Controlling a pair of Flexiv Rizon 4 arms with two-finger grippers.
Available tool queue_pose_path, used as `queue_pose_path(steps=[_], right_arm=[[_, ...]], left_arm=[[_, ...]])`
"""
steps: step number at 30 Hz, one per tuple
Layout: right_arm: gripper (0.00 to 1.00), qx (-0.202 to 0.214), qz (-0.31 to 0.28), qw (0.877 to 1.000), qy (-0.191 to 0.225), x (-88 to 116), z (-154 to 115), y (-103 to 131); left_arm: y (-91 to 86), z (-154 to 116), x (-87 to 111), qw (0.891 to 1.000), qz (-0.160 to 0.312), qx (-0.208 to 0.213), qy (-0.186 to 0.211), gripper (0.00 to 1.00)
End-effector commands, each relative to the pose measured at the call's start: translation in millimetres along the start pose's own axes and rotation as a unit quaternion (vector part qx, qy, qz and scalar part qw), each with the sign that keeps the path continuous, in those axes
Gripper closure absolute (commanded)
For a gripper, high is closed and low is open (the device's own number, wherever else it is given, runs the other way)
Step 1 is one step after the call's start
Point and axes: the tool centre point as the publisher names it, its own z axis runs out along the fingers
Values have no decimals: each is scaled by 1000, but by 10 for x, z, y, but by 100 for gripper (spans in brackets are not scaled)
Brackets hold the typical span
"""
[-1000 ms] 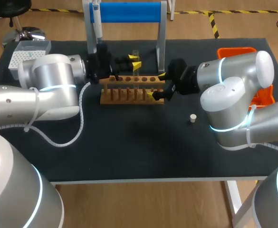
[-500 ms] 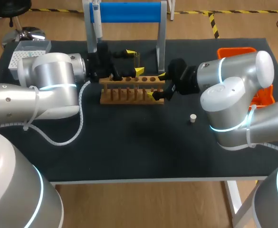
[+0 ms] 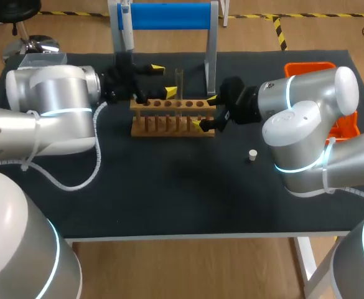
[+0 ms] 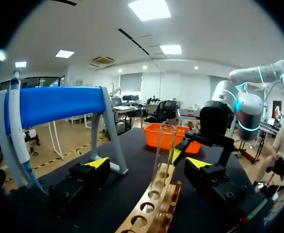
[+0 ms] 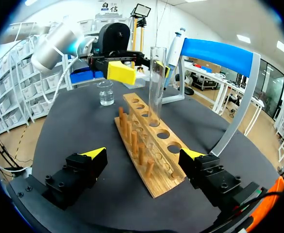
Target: Invert the test tube, pick up the pipette, mount the tip to pipette, aspirate from beaker and dispense into the tube, eject the tip, return the pipette, and cap with the stopper.
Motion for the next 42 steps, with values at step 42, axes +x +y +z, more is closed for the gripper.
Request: queue_pose_path(steps=[42], right_arm=[[0,2,0,1000,1,-3,-12,6]], left_arm=[[378,-2278,-850,936,-97,-162,-296,0]])
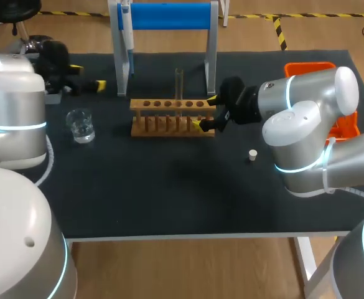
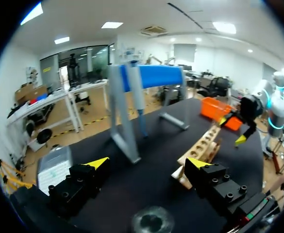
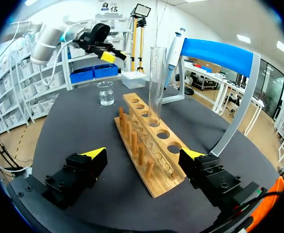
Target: Invert the test tube, pick up the pipette, mount the tip to pipette, aspirate from beaker and dispense into the tube, eject the tip, return the pipette, and cap with the stopper.
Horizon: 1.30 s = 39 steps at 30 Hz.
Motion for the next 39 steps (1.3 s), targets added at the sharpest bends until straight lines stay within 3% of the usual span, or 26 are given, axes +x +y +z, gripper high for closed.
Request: queue_pose_path(steps=[1,7,16,32,36,37,39], right_arm=[[0,2,0,1000,1,-3,-11,7],[0,2,0,1000,1,-3,-11,7],[0,2,0,1000,1,-3,-11,7],[0,2,0,1000,1,-3,-11,7],[0,2,0,1000,1,-3,-11,7],[0,2,0,1000,1,-3,-11,7],[0,2,0,1000,1,-3,-11,7]], left_arm=[[155,-248,-232,997,-28,-9,-66,0],[353,-412,-588,990,-63,-23,-127,0],[533,-432,-923,977,-94,-36,-188,0],[662,-194,-1408,968,-117,-31,-221,0],[659,-119,-1465,968,-117,-33,-219,33],[659,-102,-1482,968,-117,-33,-218,38],[658,-75,-1518,968,-118,-34,-218,40]])
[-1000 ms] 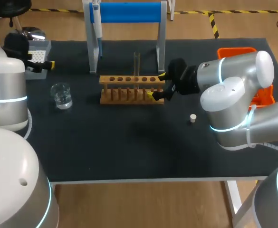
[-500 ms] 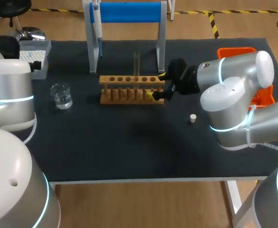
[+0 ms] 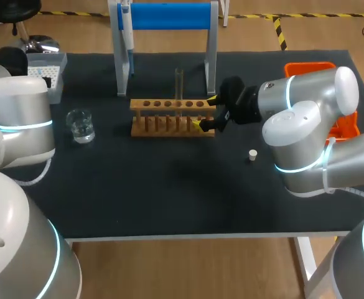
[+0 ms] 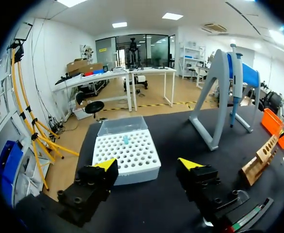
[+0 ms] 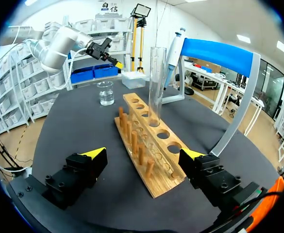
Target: Invert the test tube, pick up the pipette, mount the tip to pipette, aspirate from beaker and dispense into the tube, eject the tip, return the pipette, and cap with the stopper.
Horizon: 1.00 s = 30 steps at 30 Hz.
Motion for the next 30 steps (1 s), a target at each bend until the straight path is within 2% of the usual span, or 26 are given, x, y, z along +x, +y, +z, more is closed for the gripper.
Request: queue_pose_path(steps=[1,20,30], right_arm=[[0,2,0,1000,1,-3,-12,6],[0,2,0,1000,1,-3,-12,6],[0,2,0,1000,1,-3,-12,6]], left_arm=[[-15,148,-22,1000,-1,1,-4,40],[-144,559,-308,1000,-12,4,-17,40],[-146,783,-426,1000,-17,3,-20,42]])
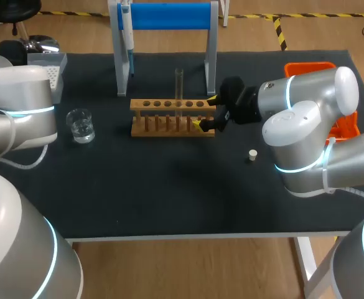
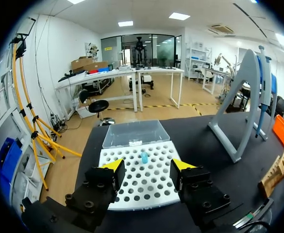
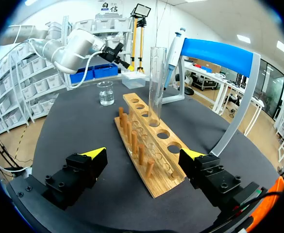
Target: Invert the test tube, pick up the pipette, mount the tip to pipette, aspirate from beaker and dispense into the tube, eject the tip, return the pipette, and cap with the stopper.
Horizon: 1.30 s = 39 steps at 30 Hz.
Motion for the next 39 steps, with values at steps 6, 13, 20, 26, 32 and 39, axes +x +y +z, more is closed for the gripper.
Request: queue_pose_path(steps=[6,13,20,26,32,39], right_arm=[[0,2,0,1000,1,-3,-12,6],[0,2,0,1000,1,-3,-12,6],[0,2,0,1000,1,-3,-12,6],[0,2,0,1000,1,-3,-12,6],[0,2,0,1000,1,-3,-12,6],[0,2,0,1000,1,-3,-12,6]], left_arm=[[-20,236,-48,1000,2,1,-3,45],[-30,299,-52,1000,9,-2,-1,48],[-42,354,-75,1000,8,-2,-1,51],[-49,393,-83,1000,8,-3,-1,53],[-48,421,-71,1000,10,-5,1,55],[-23,437,-68,1000,9,-9,2,57]])
